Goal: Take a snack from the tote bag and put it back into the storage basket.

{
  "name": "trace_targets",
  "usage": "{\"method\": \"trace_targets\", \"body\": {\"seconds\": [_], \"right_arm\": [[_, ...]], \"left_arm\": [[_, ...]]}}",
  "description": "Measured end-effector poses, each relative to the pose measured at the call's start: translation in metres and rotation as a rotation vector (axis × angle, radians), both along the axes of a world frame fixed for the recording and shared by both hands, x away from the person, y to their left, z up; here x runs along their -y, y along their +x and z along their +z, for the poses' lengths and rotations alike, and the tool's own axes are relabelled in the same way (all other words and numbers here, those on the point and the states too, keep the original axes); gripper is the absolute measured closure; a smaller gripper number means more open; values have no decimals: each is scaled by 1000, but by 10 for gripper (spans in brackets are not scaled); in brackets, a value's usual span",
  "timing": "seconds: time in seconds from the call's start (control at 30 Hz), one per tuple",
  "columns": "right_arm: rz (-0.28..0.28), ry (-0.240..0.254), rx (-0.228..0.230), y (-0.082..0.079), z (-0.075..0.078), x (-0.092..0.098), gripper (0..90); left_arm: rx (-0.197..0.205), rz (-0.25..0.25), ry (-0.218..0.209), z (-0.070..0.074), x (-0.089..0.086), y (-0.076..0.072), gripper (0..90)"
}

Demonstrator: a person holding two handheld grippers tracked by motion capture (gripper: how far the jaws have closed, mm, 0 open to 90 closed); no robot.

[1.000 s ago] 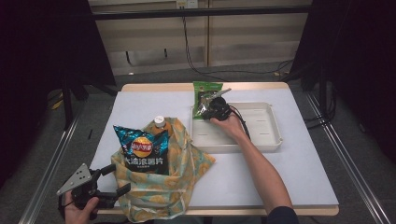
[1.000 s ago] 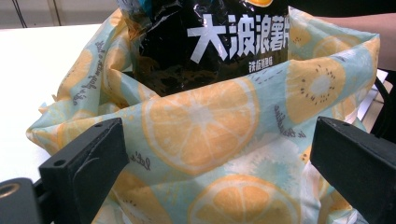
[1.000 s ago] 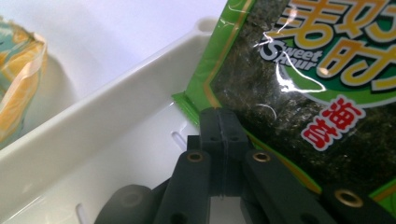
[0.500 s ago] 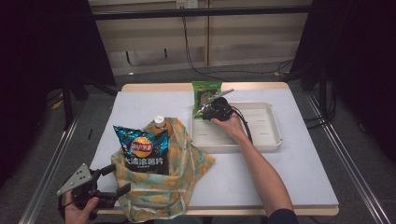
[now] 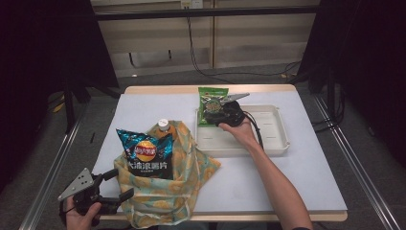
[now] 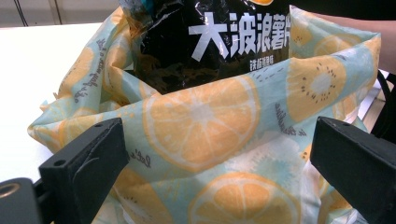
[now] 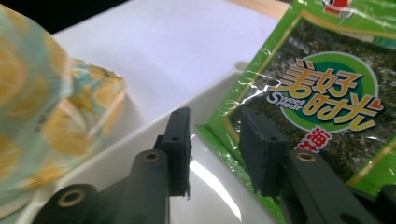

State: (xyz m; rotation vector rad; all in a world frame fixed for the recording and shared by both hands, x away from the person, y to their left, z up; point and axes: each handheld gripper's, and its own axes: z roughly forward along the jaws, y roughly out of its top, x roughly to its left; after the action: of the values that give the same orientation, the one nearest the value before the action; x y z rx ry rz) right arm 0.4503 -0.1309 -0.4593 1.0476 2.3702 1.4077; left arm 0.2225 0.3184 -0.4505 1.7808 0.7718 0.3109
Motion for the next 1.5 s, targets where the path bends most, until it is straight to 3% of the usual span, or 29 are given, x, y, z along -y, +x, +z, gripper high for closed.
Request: {"method": "trace_targets", "body": {"seconds": [0.1,0.33,0.47,0.63,0.87,1.07,1.23,1.5], "right_arm": [[-1,32,13,-10,5,4,569],[16,79,43,-35,21,10,426],[40,138,48,-50,30,9,409],[64,177,67,-67,40,5,460],[108,169,86,-91,49,-1,472],[174,169,99,-110,59,-14,445],[246,192,122,-118,67,-30,381],[321,193,93,-117,65,-63,255]], "left_arm": [[8,2,14,1,1,0,35],[-2,-2,-7,0,1,0,35],[1,4,-10,1,1,1,35],[12,1,0,2,2,-1,35],[15,15,15,4,6,-3,35],[26,20,-5,5,2,-4,36],[26,2,-13,7,2,-2,39],[39,30,19,22,8,8,91]]}}
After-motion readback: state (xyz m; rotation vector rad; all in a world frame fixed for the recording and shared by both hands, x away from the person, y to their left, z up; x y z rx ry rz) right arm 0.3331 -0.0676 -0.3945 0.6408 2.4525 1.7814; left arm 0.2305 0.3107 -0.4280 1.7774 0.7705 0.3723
